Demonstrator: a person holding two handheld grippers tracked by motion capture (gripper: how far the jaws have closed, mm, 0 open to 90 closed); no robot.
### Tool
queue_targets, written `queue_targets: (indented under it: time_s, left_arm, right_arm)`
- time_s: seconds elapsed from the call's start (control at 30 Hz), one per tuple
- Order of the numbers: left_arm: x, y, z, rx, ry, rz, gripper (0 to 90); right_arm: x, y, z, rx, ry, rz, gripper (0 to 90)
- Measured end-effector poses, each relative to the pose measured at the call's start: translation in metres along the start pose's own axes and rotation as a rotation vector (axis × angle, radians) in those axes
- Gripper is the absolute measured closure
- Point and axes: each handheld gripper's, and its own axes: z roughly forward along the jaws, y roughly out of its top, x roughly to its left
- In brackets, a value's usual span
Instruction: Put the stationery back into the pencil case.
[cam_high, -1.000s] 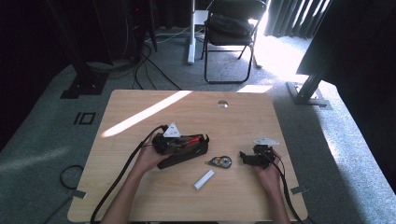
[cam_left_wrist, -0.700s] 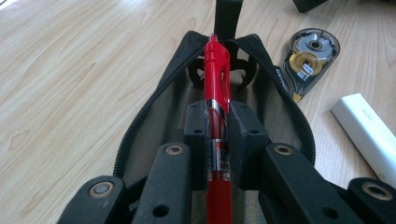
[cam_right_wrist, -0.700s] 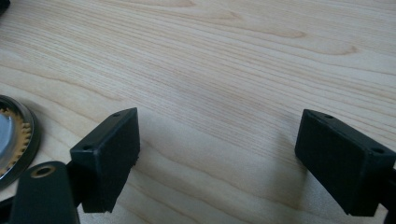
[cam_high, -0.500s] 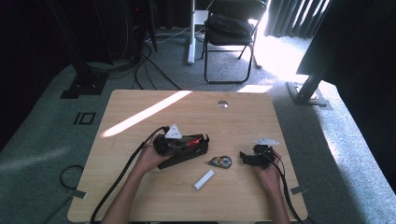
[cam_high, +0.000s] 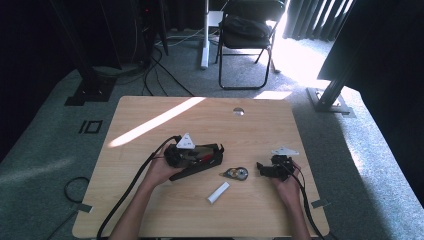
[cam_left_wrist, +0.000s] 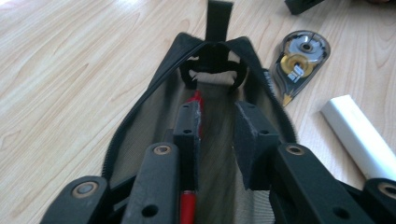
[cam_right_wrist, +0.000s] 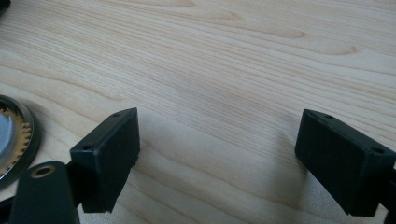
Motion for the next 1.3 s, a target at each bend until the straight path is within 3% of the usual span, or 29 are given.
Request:
queue_targets:
  time_s: [0.43,1.3]
  left_arm:
    - [-0.012,0.007,-0.009,-0.052,-0.008,-0.011,68.1]
    - [-0.038,0.015,-0.018,-0.083,-0.037,-0.001,65.6]
  right_arm:
    - [0.000,0.000,0.000,0.000,0.000,0.000,13.8]
    - [0.000,0.000,0.000,0.000,0.000,0.000,13.7]
